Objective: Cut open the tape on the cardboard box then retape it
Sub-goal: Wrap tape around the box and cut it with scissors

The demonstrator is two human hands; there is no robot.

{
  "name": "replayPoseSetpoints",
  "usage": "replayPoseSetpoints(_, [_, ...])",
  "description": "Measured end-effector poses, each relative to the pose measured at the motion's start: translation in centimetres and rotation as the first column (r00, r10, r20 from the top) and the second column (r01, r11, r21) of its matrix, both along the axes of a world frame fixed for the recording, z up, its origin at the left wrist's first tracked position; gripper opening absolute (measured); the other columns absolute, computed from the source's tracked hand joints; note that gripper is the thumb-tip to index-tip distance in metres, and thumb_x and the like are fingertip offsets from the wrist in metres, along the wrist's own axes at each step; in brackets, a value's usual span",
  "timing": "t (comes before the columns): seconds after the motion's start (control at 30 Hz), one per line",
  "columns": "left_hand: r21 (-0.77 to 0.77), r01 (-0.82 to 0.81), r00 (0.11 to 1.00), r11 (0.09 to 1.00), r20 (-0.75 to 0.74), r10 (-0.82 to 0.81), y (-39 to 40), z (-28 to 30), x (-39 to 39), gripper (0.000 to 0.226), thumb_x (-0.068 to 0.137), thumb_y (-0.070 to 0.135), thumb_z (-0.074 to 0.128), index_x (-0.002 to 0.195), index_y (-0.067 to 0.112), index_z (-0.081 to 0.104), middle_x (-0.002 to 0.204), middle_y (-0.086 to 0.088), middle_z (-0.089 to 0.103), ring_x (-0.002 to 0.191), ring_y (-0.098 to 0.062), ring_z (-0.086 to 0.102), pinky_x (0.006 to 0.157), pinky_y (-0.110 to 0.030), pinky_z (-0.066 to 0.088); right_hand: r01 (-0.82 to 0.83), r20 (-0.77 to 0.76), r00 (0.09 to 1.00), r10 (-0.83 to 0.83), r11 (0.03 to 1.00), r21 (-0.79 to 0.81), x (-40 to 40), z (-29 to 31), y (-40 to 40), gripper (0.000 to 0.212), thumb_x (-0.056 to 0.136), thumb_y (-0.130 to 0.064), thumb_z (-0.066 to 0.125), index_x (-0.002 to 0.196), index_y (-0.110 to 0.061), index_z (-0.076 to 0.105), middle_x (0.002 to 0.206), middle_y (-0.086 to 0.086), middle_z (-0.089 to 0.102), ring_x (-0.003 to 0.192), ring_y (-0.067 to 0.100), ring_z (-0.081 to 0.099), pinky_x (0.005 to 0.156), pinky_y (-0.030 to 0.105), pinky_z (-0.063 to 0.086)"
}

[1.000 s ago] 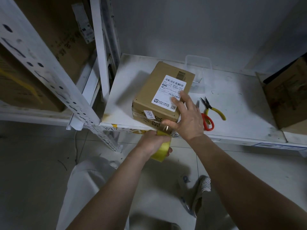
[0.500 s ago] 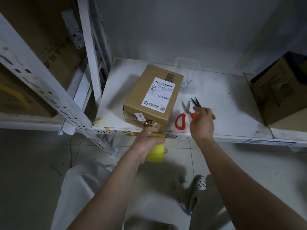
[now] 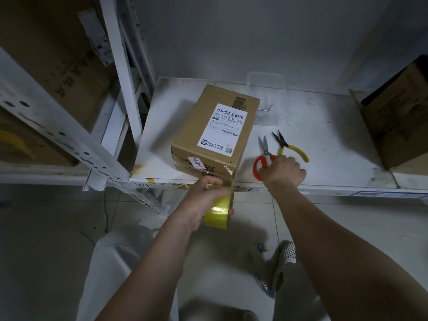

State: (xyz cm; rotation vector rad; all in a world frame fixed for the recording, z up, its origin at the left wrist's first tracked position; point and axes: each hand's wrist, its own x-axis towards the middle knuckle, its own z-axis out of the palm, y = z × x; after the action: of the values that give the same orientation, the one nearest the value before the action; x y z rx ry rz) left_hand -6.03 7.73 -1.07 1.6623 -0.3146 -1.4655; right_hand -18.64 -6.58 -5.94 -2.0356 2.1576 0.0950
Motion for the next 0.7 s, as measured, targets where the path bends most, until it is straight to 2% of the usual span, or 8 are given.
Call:
replayPoseSetpoints(0.1, [-0.004, -0.048, 0.999, 0.999, 0.005, 0.048, -0.1, 0.1, -0.2, 0.023, 0.088, 0.012, 0.063, 0.109, 0.005, 0.057, 0.088, -0.008, 0.058, 0.037, -0.006, 0.06, 0.034, -0.017, 0.043, 0.092, 0.146, 0.986, -0.086, 0.995, -0.035, -0.2, 0.4, 0.2, 0.045, 0.087, -0.05, 0.051, 0.101, -0.008, 0.059, 0.094, 0.007, 0.057, 0.081, 0.021, 0.051, 0.078, 0.033, 0.037])
replayPoseSetpoints(0.17, [-0.004, -0.082, 0.997, 0.997, 0.0, 0.082, -0.1, 0.1, -0.4, 0.015, 0.089, 0.011, 0.062, 0.103, 0.006, 0.057, 0.084, -0.01, 0.059, 0.036, -0.008, 0.059, 0.034, -0.018, 0.044, 0.212, 0.455, 0.869, -0.196, 0.977, 0.016, -0.5, 0.9, 0.6, 0.039, 0.084, -0.04, 0.06, 0.106, -0.009, 0.058, 0.101, 0.005, 0.062, 0.087, 0.022, 0.058, 0.081, 0.032, 0.043])
replayPoseSetpoints(0.27, [0.01, -0.106, 0.994, 0.994, 0.012, 0.106, 0.0, -0.1, -0.5, 0.013, 0.088, 0.007, 0.062, 0.1, 0.008, 0.057, 0.079, -0.012, 0.061, 0.036, -0.013, 0.06, 0.034, -0.021, 0.045, 0.173, 0.894, 0.314, -0.321, 0.945, 0.278, -1.5, 2.7, 1.7, 0.02, 0.083, -0.007, 0.062, 0.1, -0.015, 0.054, 0.1, 0.004, 0.061, 0.095, 0.021, 0.058, 0.084, 0.032, 0.046])
replayPoseSetpoints(0.33, [0.011, -0.096, 0.995, 0.995, 0.018, 0.095, 0.0, 0.0, -0.6, 0.015, 0.087, 0.005, 0.062, 0.102, 0.009, 0.057, 0.078, -0.012, 0.063, 0.04, -0.016, 0.062, 0.038, -0.022, 0.048, -0.044, 0.929, 0.11, -0.355, 0.931, 0.361, -2.7, 4.0, 2.6, 0.021, 0.083, 0.001, 0.06, 0.088, -0.018, 0.054, 0.087, 0.003, 0.064, 0.08, 0.018, 0.058, 0.073, 0.029, 0.047])
replayPoseSetpoints(0.4, [0.007, -0.094, 0.995, 0.996, 0.019, 0.094, 0.0, 0.3, -0.5, 0.012, 0.087, 0.001, 0.06, 0.096, 0.007, 0.058, 0.075, -0.012, 0.062, 0.039, -0.015, 0.06, 0.037, -0.022, 0.048, -0.284, 0.915, 0.126, -0.383, 0.87, 0.403, -4.2, 4.9, 3.2, 0.018, 0.078, -0.006, 0.067, 0.088, -0.016, 0.055, 0.076, 0.002, 0.062, 0.068, 0.015, 0.051, 0.063, 0.026, 0.039])
replayPoseSetpoints(0.5, [0.022, -0.092, 0.995, 0.996, 0.042, 0.091, -0.2, 0.4, -0.3, 0.007, 0.087, 0.002, 0.061, 0.091, 0.008, 0.059, 0.072, -0.013, 0.061, 0.042, -0.018, 0.061, 0.048, -0.03, 0.056, -0.521, 0.854, 0.327, -0.404, 0.677, 0.52, -6.8, 5.2, 3.6, 0.043, 0.062, -0.028, 0.077, 0.095, -0.012, 0.055, 0.078, 0.004, 0.06, 0.067, 0.012, 0.051, 0.065, 0.027, 0.037])
replayPoseSetpoints(0.6, [0.035, -0.085, 0.991, 0.996, 0.109, 0.08, -0.3, 0.1, 0.0, 0.003, 0.085, 0.018, 0.066, 0.083, 0.017, 0.064, 0.081, -0.009, 0.067, 0.071, -0.026, 0.064, 0.084, -0.045, 0.055, -0.566, 0.797, 0.458, -0.394, 0.562, 0.603, -8.6, 5.2, 3.5, 0.072, 0.046, -0.043, 0.086, 0.102, -0.009, 0.057, 0.079, 0.004, 0.063, 0.068, 0.014, 0.054, 0.068, 0.028, 0.04])
replayPoseSetpoints(0.7, [0.024, -0.086, 0.987, 0.996, 0.14, 0.081, -0.2, 0.0, 0.1, 0.007, 0.085, 0.02, 0.068, 0.079, 0.021, 0.064, 0.083, -0.006, 0.068, 0.079, -0.027, 0.065, 0.086, -0.044, 0.054, -0.555, 0.764, 0.548, -0.341, 0.535, 0.637, -8.7, 5.8, 3.4, 0.063, 0.054, -0.039, 0.079, 0.103, -0.007, 0.056, 0.078, 0.004, 0.062, 0.067, 0.014, 0.053, 0.065, 0.027, 0.04])
